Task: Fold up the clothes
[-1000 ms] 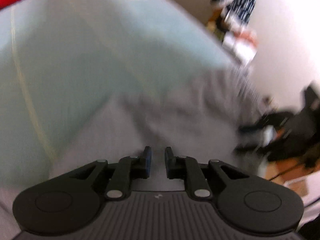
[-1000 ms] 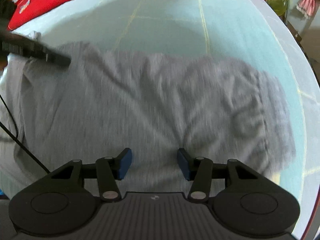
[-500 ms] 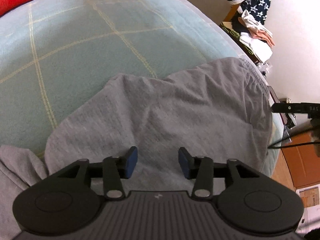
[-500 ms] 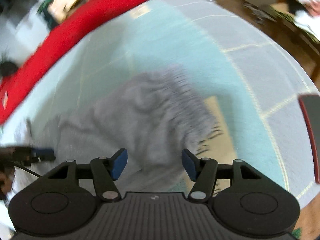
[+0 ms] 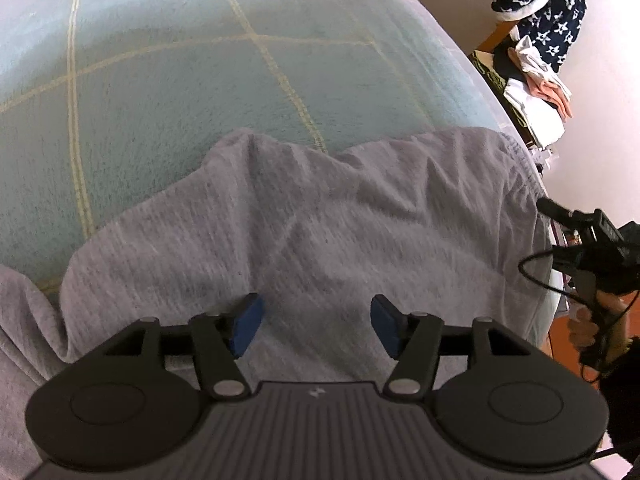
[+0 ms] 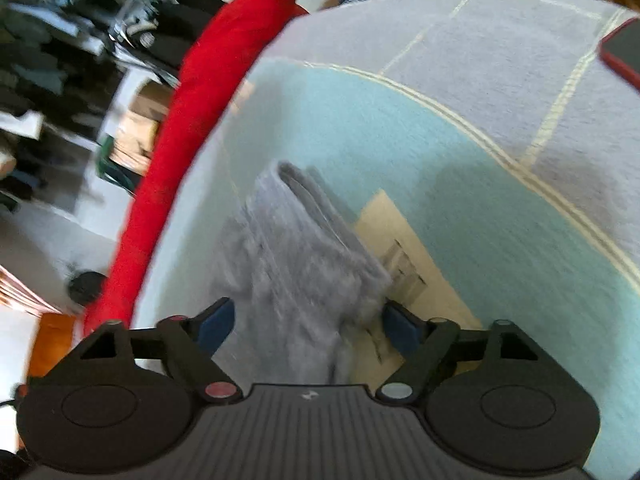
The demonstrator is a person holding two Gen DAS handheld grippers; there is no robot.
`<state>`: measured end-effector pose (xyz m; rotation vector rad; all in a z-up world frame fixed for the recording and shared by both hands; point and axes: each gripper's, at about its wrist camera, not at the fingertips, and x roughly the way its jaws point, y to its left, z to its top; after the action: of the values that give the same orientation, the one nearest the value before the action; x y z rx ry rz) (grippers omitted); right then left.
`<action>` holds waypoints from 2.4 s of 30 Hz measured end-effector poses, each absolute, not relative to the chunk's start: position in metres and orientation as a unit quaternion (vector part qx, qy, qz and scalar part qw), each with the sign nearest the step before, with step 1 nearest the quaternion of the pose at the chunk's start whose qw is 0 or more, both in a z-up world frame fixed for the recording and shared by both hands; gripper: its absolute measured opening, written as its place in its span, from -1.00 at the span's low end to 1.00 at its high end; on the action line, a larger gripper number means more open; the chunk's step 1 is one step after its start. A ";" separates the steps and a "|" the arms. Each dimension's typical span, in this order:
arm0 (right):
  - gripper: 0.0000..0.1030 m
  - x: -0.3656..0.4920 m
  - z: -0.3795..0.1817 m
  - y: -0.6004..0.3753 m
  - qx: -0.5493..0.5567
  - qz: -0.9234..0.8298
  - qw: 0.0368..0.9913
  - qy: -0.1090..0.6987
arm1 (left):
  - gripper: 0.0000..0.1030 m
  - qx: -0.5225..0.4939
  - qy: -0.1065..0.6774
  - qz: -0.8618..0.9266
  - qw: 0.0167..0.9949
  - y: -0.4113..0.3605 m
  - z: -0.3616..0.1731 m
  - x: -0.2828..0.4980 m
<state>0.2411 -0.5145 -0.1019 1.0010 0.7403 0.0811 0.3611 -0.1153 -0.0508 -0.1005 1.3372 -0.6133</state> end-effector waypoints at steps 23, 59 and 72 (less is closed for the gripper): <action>-0.33 0.242 -0.078 -0.508 0.449 0.037 0.820 0.354 | 0.37 -0.017 0.629 -0.274 0.727 -0.139 -0.054 0.367; -0.29 0.195 0.008 -0.474 0.244 -0.061 0.879 0.406 | 0.33 0.146 0.494 -0.376 0.770 -0.198 -0.024 0.350; -0.97 0.307 -0.059 -0.429 0.189 0.052 0.866 0.459 | 0.35 0.164 0.454 -0.381 0.788 -0.184 -0.039 0.352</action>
<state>0.3073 -0.4289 -0.0588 0.3951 0.9621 0.1094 0.3515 -0.1839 -0.0391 0.3542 0.9780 -0.8213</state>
